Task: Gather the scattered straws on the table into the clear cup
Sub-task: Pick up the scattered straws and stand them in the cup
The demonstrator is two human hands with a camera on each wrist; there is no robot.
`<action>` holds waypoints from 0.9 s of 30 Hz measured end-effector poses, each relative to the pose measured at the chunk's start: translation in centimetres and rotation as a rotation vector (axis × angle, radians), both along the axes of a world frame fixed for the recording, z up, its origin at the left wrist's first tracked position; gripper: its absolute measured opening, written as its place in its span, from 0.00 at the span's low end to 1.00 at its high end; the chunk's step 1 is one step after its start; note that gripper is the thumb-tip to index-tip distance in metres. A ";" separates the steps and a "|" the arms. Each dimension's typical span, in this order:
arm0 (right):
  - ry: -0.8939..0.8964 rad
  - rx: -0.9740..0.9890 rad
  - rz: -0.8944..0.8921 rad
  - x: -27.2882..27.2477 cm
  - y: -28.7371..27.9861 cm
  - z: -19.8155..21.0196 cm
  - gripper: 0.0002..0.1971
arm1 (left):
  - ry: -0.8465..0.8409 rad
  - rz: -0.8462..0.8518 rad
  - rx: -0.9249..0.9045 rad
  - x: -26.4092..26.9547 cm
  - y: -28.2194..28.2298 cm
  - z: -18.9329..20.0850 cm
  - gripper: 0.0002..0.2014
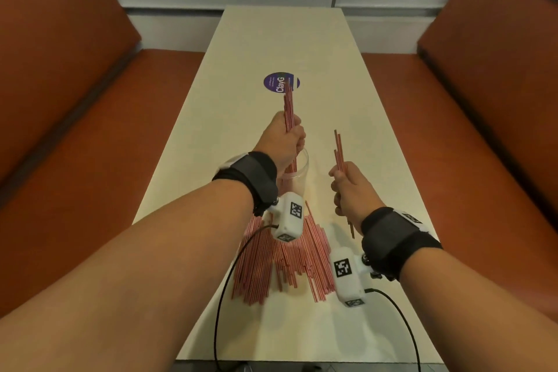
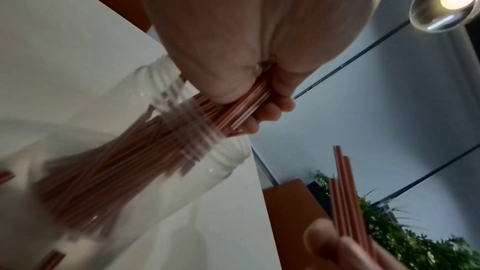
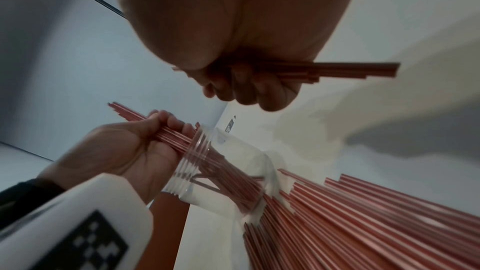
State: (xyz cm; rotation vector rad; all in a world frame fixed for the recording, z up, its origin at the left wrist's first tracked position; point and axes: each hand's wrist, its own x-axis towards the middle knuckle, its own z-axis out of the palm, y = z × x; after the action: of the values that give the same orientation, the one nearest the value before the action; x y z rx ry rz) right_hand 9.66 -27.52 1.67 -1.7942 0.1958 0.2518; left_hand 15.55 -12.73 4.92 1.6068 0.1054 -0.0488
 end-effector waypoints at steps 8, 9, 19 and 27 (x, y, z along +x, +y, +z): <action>0.010 0.010 -0.023 0.3 0.1 0.4 0.12 | -0.088 -0.031 0.186 0.0 0.4 1.5 0.11; 0.003 0.009 -0.021 0.3 0.1 0.4 0.12 | -0.143 -0.007 0.221 -0.2 1.2 2.1 0.15; -0.130 0.181 0.040 3.7 2.3 3.7 0.10 | 0.226 -0.199 0.632 -3.5 7.1 -4.4 0.63; -0.201 0.305 0.126 6.6 7.2 3.4 0.12 | 0.122 -0.253 0.627 -2.9 6.4 -4.5 0.42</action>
State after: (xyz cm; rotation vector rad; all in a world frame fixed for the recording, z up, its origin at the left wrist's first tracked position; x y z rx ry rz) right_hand 16.28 -20.30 5.10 -1.5177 -0.0958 0.1784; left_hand 12.66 -6.35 0.38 2.2370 0.0083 -0.3380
